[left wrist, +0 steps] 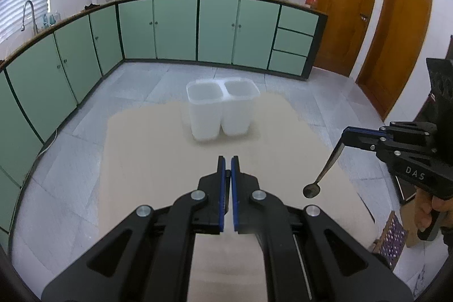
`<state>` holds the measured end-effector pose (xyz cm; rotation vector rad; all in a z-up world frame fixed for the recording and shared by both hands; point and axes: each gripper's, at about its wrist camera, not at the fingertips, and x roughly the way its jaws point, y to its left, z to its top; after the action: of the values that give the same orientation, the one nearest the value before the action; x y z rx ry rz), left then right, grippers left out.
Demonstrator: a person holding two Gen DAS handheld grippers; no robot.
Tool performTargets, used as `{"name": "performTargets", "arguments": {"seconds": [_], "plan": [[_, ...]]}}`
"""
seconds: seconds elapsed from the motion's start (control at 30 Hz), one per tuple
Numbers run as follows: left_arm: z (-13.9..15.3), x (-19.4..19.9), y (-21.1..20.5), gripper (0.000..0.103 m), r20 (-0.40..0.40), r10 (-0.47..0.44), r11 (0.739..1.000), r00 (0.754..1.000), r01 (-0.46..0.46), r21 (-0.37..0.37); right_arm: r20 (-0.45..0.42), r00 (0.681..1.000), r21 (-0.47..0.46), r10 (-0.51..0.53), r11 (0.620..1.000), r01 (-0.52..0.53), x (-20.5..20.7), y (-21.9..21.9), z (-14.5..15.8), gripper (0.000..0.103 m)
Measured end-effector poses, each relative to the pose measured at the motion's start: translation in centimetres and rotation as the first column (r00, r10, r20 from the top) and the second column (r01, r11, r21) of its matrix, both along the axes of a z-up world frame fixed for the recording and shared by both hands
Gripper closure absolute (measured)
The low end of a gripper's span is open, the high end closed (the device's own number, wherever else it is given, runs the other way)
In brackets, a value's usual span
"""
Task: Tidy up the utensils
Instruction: 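Carry both spoons to the white holder and release them inside while both tools open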
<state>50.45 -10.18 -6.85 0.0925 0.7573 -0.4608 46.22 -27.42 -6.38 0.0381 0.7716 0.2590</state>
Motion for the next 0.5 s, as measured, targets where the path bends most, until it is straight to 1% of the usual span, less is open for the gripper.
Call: {"name": "performTargets", "arguments": {"seconds": [0.17,0.23,0.33,0.43,0.5], "plan": [[2.4,4.4,-1.0,0.100,0.038,0.014,1.000,0.999,-0.014,-0.001,0.012,1.000,0.024,-0.021,1.000,0.021,5.5,-0.4,3.2,0.101],[3.3,6.4,-1.4,0.100,0.043,0.026,1.000,0.999,-0.026,-0.015,0.024,0.999,0.032,-0.036,0.999,0.035,7.8,-0.7,4.4,0.101],[4.6,9.3,-2.1,0.100,0.072,0.051,0.998,0.996,-0.049,-0.038,0.043,0.997,0.040,-0.062,0.997,0.060,11.3,-1.2,5.7,0.101],[5.8,12.3,-3.0,0.100,0.102,0.074,0.996,0.992,-0.068,-0.065,0.066,0.994,0.046,-0.084,0.996,0.081,14.5,-1.6,6.2,0.102],[6.0,13.9,-3.7,0.100,0.111,0.083,0.994,0.990,-0.074,-0.079,0.068,0.993,0.041,-0.095,0.995,0.093,16.3,-1.8,5.9,0.102]]}}
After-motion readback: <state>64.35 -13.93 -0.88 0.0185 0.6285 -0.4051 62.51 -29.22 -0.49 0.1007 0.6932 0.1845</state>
